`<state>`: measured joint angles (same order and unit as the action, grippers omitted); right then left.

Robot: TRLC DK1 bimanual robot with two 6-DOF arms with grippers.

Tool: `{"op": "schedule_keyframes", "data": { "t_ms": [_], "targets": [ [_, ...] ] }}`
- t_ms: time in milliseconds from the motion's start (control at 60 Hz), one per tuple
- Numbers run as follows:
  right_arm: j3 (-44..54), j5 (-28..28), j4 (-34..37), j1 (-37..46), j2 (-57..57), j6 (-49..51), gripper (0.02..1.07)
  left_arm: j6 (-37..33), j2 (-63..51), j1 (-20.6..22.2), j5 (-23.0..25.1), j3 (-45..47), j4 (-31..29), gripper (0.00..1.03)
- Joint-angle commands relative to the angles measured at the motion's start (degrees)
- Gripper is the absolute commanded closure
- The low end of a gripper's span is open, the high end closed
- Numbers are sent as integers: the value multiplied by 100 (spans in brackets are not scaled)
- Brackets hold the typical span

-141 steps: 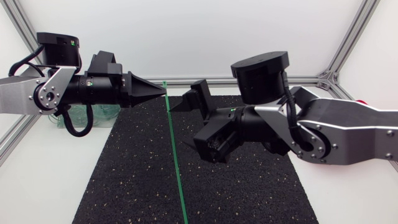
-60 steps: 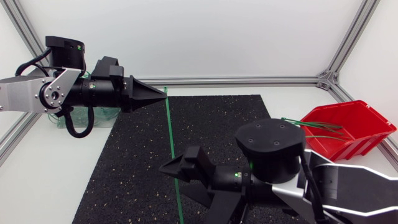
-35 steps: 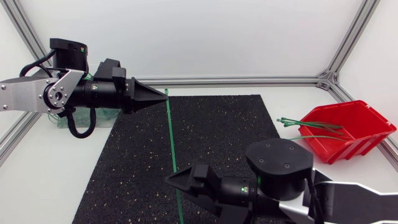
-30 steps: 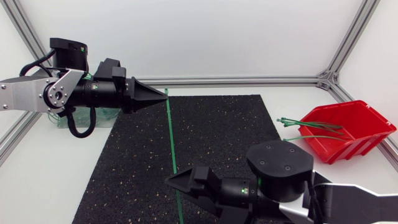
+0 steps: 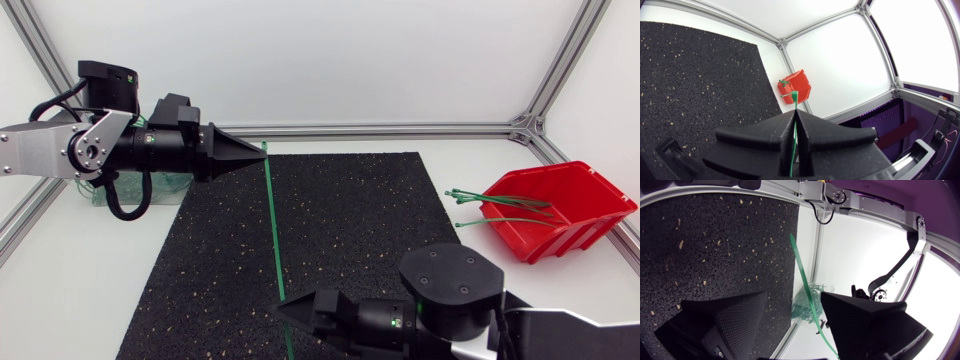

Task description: Take a green cable tie from the red box, thread the tail through the head to close it, then place it in the transparent bin on the left.

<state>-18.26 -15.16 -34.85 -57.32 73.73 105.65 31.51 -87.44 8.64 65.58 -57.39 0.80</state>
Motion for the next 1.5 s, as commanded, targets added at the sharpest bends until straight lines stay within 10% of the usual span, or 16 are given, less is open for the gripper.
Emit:
{"op": "schedule_keyframes", "data": {
  "t_ms": [0, 1483],
  "targets": [
    [183, 4, -101, -42, -61, 167, 39, -39, -107, -38, 69, -159, -45, 99],
    [376, 549, -127, -438, -483, 88, 85, -48, -54, 102, 51, -106, -168, 99]
  ]
}}
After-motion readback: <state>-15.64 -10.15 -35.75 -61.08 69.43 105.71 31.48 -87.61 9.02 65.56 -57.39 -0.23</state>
